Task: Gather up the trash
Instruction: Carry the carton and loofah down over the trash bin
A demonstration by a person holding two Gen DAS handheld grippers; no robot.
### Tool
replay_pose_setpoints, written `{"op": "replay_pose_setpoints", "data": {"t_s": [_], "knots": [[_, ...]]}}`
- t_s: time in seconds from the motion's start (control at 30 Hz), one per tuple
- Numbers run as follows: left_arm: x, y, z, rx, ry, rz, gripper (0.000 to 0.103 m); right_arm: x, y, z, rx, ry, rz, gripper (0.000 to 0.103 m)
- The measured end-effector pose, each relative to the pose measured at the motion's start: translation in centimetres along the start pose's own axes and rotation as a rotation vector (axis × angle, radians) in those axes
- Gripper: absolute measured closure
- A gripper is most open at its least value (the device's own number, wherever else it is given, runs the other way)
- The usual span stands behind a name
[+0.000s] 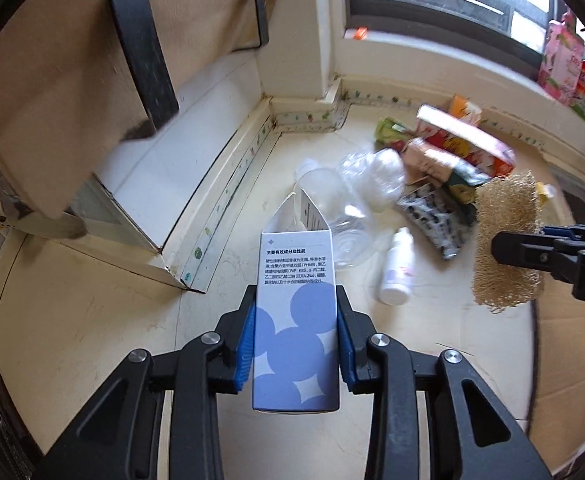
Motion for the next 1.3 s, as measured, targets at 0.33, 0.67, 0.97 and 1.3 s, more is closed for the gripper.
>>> {"op": "replay_pose_setpoints", "data": {"t_s": [0.33,0.67,0.97,1.3], "knots": [[-1.6,11.7,2.5,-0.185,0.026,0.126,0.07,-4.2,8.6,-3.8,0.009,0.108,0.068,0.066],[-6.5,19.9,4.7,-0.334,0.043,0.152,0.07,-11.7,15.8,-7.9,0.05,0.206,0.088,0.066],[-12.4,24.4,4.5,-0.362,0.026,0.151,0.07,-17.8,18.7,-10.3,0.116,0.218,0.08,0.066],[-20.2,25.6,2.9,-0.296,0.006,0.12,0.07,-23.7,17.4,-12.2,0.147,0.287,0.046,0.066]]}}
Point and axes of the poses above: each gripper's, at about its wrist camera, not at the fingertips, and y roughly against the way its jaws point, z to its right, x to its top, the point moved 6 cm from there along -y, roughly the way its jaws point, and after that the axes turned 13 degrees about x, right-handed, at the moved point
